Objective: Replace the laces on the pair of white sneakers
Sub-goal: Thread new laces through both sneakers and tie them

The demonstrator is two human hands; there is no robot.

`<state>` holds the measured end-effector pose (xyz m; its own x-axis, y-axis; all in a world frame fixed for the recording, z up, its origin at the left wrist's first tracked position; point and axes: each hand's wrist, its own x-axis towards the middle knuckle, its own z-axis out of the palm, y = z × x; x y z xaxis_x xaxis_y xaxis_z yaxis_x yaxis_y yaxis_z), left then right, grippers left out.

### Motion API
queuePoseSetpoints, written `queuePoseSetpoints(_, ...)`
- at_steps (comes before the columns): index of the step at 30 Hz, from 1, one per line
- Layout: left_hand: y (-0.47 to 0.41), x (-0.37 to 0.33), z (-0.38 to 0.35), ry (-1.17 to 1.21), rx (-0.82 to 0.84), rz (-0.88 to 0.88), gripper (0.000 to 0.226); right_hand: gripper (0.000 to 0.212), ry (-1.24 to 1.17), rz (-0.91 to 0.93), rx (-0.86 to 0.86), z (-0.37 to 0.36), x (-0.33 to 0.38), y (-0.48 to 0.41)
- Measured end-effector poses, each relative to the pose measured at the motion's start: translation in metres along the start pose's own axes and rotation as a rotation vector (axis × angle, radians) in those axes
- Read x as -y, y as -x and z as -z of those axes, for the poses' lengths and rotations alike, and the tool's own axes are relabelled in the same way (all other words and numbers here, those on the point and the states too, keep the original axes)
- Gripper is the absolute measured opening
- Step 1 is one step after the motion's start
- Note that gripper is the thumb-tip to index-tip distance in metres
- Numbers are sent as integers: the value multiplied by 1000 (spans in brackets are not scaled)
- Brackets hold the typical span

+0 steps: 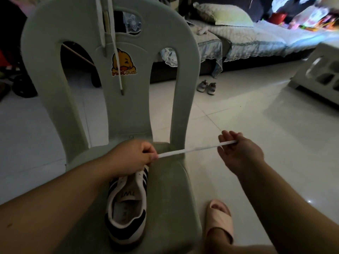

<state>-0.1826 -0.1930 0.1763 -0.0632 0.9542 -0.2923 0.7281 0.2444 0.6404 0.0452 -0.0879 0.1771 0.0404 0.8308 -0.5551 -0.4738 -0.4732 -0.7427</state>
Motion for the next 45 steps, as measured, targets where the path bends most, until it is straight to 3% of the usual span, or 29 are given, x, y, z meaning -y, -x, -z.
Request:
queuePoseSetpoints(7, -9, 20, -6, -139, -58, -36, 26, 24, -92, 109, -121, 29, 27, -12)
queuePoseSetpoints(13, -7, 14, -22, -143, 13, -98, 8, 17, -183, 220, -120, 32, 35, -16)
queuePoseSetpoints(17, -3, 9, -15, 23, -164, -124, 10, 31, -138, 238, 44, 20, 43, -1)
queuePoseSetpoints(19, 0, 12, -4, 49, -231, -55, 10, 30, -13, 263, 108, 8, 39, 7)
queuePoseSetpoints(22, 8, 26, 11, -74, -247, 56, 17, 24, 429, 390, 195, -17, 22, 29)
queuePoseSetpoints(27, 33, 45, 12, -120, -50, 186, 26, 15, 965, 442, 511, -59, -32, 74)
queuePoseSetpoints(30, 45, 47, 1, -162, 9, 193, 31, 10, 1060, 359, 648, -78, -70, 83)
queuePoseSetpoints(33, 47, 54, -2, -192, -42, 198, 19, 11, 1204, 374, 688, -88, -103, 80)
queuePoseSetpoints(39, 50, 76, -3, 144, -138, 301, 18, 25, 1436, 459, 649, -93, -136, 71)
queuePoseSetpoints(40, 50, 77, -4, 260, -135, 344, 12, 24, 1452, 457, 640, -93, -137, 70)
queuePoseSetpoints(45, 53, 88, -6, 727, -16, 469, 27, 24, 1496, 458, 635, -94, -138, 68)
